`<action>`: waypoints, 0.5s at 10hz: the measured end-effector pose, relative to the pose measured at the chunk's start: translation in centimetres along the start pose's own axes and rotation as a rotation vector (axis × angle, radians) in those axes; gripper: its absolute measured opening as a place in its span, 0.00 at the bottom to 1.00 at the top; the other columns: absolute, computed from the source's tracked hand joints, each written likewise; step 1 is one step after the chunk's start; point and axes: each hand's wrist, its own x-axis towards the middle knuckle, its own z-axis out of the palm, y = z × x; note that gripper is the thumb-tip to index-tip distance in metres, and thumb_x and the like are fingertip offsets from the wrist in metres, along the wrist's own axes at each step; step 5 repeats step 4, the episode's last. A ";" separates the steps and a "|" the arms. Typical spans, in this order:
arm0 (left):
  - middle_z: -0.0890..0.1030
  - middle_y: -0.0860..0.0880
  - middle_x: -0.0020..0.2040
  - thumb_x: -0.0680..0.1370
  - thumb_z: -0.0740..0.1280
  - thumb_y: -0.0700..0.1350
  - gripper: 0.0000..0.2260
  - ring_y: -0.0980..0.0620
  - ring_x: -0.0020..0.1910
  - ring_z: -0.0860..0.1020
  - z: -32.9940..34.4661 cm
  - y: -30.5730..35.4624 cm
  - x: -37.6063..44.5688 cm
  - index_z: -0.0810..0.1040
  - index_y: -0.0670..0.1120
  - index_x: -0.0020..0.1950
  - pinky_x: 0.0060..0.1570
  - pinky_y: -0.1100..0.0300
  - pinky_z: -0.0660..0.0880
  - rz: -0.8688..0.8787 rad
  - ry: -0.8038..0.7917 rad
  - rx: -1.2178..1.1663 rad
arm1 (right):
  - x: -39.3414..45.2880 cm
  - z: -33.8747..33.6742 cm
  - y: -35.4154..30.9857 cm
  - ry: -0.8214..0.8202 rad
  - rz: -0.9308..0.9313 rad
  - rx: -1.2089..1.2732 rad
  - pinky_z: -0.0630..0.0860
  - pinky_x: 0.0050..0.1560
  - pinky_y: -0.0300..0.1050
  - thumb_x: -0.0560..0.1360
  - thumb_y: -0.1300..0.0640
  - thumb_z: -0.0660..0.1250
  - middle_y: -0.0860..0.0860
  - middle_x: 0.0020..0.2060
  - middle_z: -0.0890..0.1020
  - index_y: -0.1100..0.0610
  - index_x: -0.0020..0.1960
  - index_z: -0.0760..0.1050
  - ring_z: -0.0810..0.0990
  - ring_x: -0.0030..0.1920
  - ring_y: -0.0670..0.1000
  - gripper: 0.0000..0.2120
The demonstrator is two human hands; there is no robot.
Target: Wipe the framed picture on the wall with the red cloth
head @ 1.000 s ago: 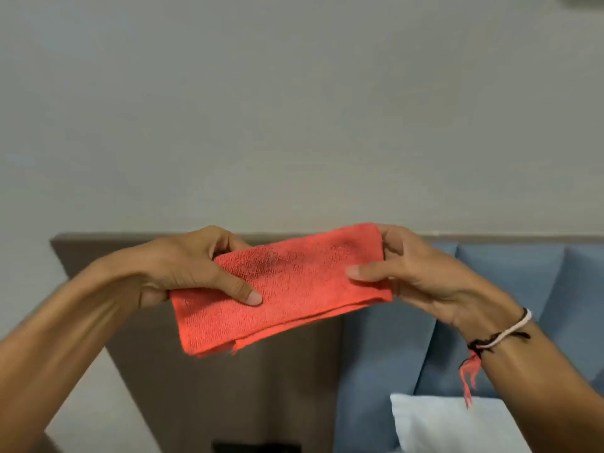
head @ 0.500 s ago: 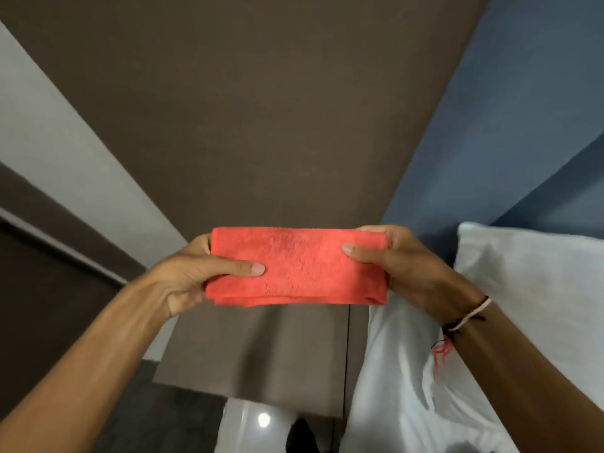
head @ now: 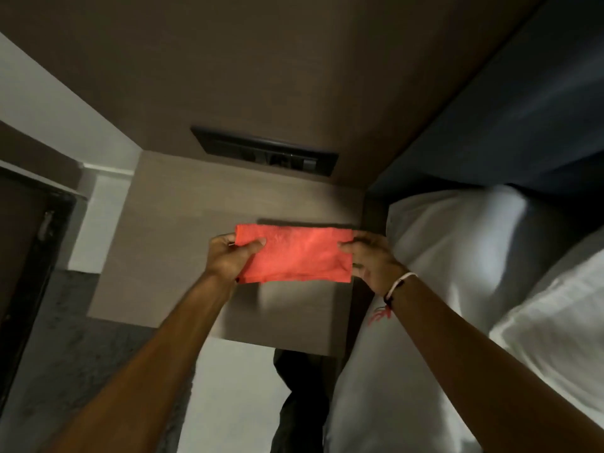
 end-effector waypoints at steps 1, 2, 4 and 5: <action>0.85 0.41 0.48 0.71 0.78 0.32 0.11 0.47 0.47 0.81 1.1 -2.0 1.6 0.85 0.36 0.53 0.59 0.43 0.81 0.026 0.024 0.088 | 2.6 0.7 2.2 0.085 0.022 -0.065 0.78 0.63 0.67 0.76 0.73 0.68 0.64 0.60 0.82 0.65 0.62 0.79 0.80 0.62 0.65 0.15; 0.86 0.35 0.56 0.69 0.78 0.30 0.19 0.46 0.50 0.81 2.0 -3.6 2.8 0.83 0.36 0.60 0.61 0.44 0.81 0.077 0.044 0.200 | 4.8 1.1 4.0 0.200 -0.013 -0.157 0.78 0.64 0.66 0.73 0.71 0.71 0.66 0.60 0.83 0.65 0.62 0.80 0.81 0.62 0.66 0.17; 0.83 0.37 0.65 0.74 0.76 0.37 0.29 0.38 0.63 0.82 2.1 -1.4 0.8 0.73 0.40 0.74 0.67 0.46 0.78 0.238 0.025 0.376 | 2.8 0.5 3.9 0.244 -0.167 -0.393 0.75 0.64 0.43 0.75 0.63 0.71 0.59 0.63 0.82 0.57 0.72 0.71 0.81 0.63 0.60 0.26; 0.83 0.37 0.65 0.74 0.76 0.37 0.29 0.38 0.63 0.82 2.1 -1.4 0.8 0.73 0.40 0.74 0.67 0.46 0.78 0.238 0.025 0.376 | 2.8 0.5 3.9 0.244 -0.167 -0.393 0.75 0.64 0.43 0.75 0.63 0.71 0.59 0.63 0.82 0.57 0.72 0.71 0.81 0.63 0.60 0.26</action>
